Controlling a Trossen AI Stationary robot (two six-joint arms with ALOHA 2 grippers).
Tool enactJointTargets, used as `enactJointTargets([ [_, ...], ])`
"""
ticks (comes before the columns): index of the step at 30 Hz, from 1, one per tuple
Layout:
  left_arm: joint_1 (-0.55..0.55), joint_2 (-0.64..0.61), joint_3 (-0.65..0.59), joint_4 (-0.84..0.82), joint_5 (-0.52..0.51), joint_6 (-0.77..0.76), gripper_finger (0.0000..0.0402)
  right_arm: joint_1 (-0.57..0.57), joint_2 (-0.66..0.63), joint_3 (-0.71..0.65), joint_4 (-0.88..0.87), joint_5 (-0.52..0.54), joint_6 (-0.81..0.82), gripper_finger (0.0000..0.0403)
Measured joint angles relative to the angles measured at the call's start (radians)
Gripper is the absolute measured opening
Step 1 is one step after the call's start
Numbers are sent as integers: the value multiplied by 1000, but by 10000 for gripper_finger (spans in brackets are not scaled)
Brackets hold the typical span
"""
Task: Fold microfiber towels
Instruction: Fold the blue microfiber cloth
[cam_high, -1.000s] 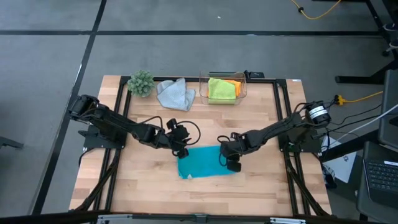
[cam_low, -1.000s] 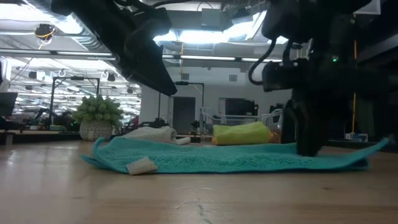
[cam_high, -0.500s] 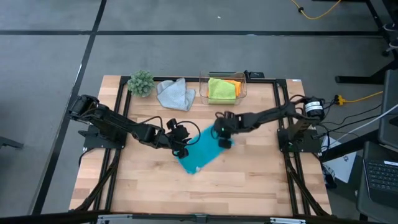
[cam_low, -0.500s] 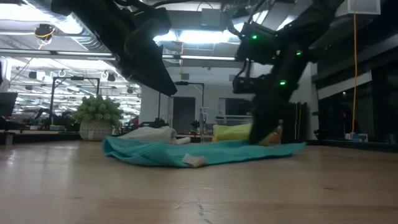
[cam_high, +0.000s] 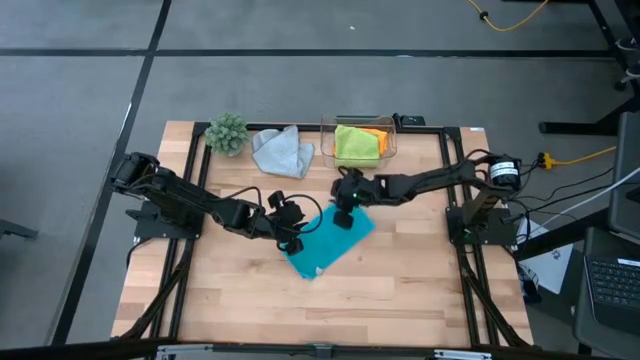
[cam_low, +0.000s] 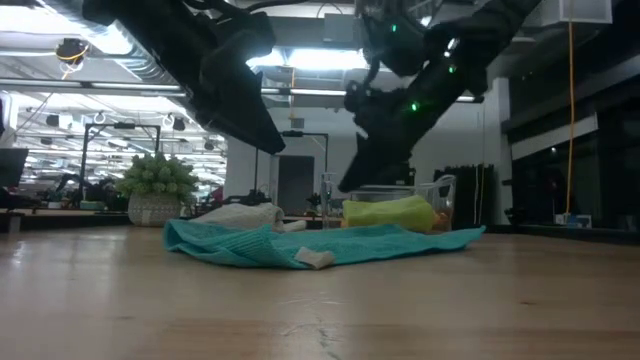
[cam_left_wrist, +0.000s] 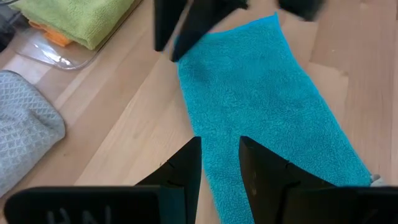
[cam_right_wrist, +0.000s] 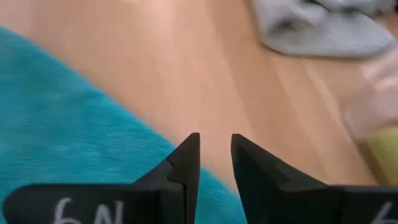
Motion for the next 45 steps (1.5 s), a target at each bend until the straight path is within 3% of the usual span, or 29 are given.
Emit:
enactJointTargets([
  [9, 0, -19, -1, -2, -151, 4, 100, 178, 33, -6, 132, -60, 114, 94],
  [14, 0, -79, -1, 2, -181, 53, 100, 261, 164, 16, 280, -54, 136, 94],
  [19, -3, -137, -1, -7, -165, 55, 100, 301, 299, 170, 278, -65, 134, 94],
  [29, -33, -145, -1, -44, -154, 53, 100, 348, 435, 434, -105, -114, 190, 94],
  [37, -33, -145, -1, -44, -154, 48, 100, 408, 412, 433, -336, -284, 164, 94],
  [45, -57, -145, -1, -42, -154, 15, 100, 500, 367, 430, -554, -265, 238, 94],
])
